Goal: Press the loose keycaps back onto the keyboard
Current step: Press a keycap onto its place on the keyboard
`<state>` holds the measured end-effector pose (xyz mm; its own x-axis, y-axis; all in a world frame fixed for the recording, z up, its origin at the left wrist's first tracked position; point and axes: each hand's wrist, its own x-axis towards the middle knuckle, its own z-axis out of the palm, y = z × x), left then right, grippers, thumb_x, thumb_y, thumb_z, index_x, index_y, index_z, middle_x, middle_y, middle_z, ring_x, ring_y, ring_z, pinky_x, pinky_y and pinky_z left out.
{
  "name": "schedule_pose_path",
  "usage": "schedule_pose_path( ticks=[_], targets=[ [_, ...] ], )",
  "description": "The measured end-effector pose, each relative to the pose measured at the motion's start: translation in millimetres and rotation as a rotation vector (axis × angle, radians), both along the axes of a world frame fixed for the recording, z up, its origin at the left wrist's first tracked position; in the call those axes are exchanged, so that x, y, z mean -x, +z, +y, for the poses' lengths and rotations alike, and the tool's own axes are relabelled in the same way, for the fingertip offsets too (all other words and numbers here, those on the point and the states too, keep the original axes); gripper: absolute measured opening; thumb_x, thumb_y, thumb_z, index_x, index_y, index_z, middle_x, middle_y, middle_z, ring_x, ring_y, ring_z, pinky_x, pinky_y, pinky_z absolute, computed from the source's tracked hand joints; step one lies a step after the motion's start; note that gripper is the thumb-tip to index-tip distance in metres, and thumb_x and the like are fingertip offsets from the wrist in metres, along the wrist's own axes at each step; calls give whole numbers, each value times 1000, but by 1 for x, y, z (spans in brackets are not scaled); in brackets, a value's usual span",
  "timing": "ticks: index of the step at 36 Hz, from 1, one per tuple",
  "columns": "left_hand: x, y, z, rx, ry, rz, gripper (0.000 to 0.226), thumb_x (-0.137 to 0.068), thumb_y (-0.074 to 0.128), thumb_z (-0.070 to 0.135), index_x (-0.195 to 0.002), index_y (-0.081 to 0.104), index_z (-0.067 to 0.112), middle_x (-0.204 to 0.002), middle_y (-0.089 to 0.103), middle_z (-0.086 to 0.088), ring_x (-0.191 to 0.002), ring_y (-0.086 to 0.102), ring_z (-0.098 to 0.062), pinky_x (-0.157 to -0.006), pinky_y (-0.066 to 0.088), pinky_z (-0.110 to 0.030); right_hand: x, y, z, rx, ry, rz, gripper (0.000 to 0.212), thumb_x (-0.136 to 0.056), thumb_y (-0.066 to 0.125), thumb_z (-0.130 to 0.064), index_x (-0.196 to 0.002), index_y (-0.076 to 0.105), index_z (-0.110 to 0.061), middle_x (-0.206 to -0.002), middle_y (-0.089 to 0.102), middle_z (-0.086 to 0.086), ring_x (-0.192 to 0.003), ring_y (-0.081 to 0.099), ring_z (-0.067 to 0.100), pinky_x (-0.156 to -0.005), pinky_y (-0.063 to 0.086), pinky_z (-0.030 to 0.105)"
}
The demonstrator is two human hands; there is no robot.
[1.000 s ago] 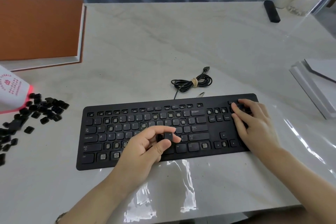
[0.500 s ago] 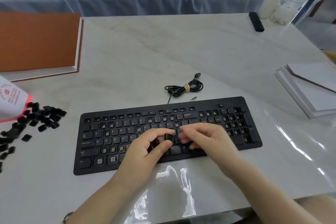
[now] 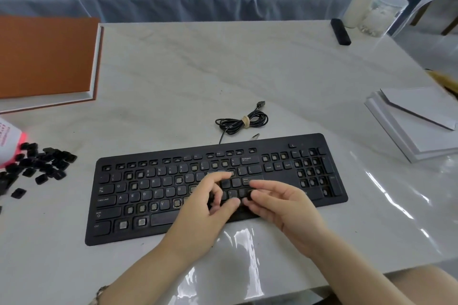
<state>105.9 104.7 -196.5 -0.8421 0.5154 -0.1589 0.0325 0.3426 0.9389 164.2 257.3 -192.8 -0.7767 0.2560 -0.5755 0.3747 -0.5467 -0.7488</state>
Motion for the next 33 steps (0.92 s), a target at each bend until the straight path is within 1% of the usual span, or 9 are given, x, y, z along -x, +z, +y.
schedule_pose_path(
  ticks=[2,5,9,14,18,21,24,29,33],
  targets=[
    [0,-1,2,20,24,-64,27,-93,53,11,-104,51,36,-74,43,8,-61,42,0,-62,36,-4,-5,0,13,-80,-32,-15,16,-80,59,9,-91,67,0,-78,61,16,-73,70,20,-66,55,18],
    [1,-7,3,4,81,-226,33,-95,38,3,-107,57,28,-73,45,8,-53,36,-4,-56,35,-15,-11,-1,37,-349,-16,-61,22,-75,69,3,-94,71,-8,-78,67,5,-81,70,21,-78,54,22],
    [4,-10,3,-10,98,-267,43,-91,31,-7,-105,59,23,-76,50,5,-50,35,-3,-53,33,-13,-11,1,72,-662,-17,-98,25,-71,77,-5,-89,72,-22,-67,66,-12,-67,61,3,-75,47,13],
    [6,-14,0,25,66,-179,31,-99,40,8,-106,55,35,-76,64,16,-55,46,2,-64,36,-19,-1,0,110,-955,-52,-27,25,-78,70,1,-99,66,-11,-66,64,2,-55,58,-12,-64,41,-2],
    [6,-12,-1,7,58,-188,22,-98,43,10,-106,53,28,-82,70,12,-50,38,-4,-59,36,-19,9,-11,131,-1211,52,-58,23,-81,68,-4,-103,68,-8,-83,62,7,-64,56,0,-61,37,-2],
    [6,-11,-3,-7,74,-181,13,-97,46,11,-98,55,20,-82,73,5,-49,32,-9,-53,35,-19,14,-22,139,-1298,134,-69,20,-79,70,-7,-99,70,-9,-86,60,2,-75,56,19,-66,40,12],
    [6,-11,-4,31,37,-124,12,-95,51,13,-92,61,20,-72,70,9,-47,39,-2,-57,35,-17,18,-30,143,-1338,166,-49,18,-76,73,-9,-94,71,-12,-87,60,3,-78,55,22,-72,39,25],
    [8,-14,-7,72,75,-97,16,-94,53,15,-91,65,25,-57,57,16,-48,44,3,-56,36,-11,23,-34,144,-1327,164,10,18,-74,75,-8,-88,70,-18,-84,57,0,-74,53,17,-65,37,4],
    [11,-18,-10,56,109,-132,18,-96,50,17,-95,65,27,-56,53,18,-49,44,2,-57,36,-18,25,-35,146,-1320,175,11,18,-72,76,-8,-86,71,-18,-80,54,-5,-70,51,14,-64,37,4]
  ],
)
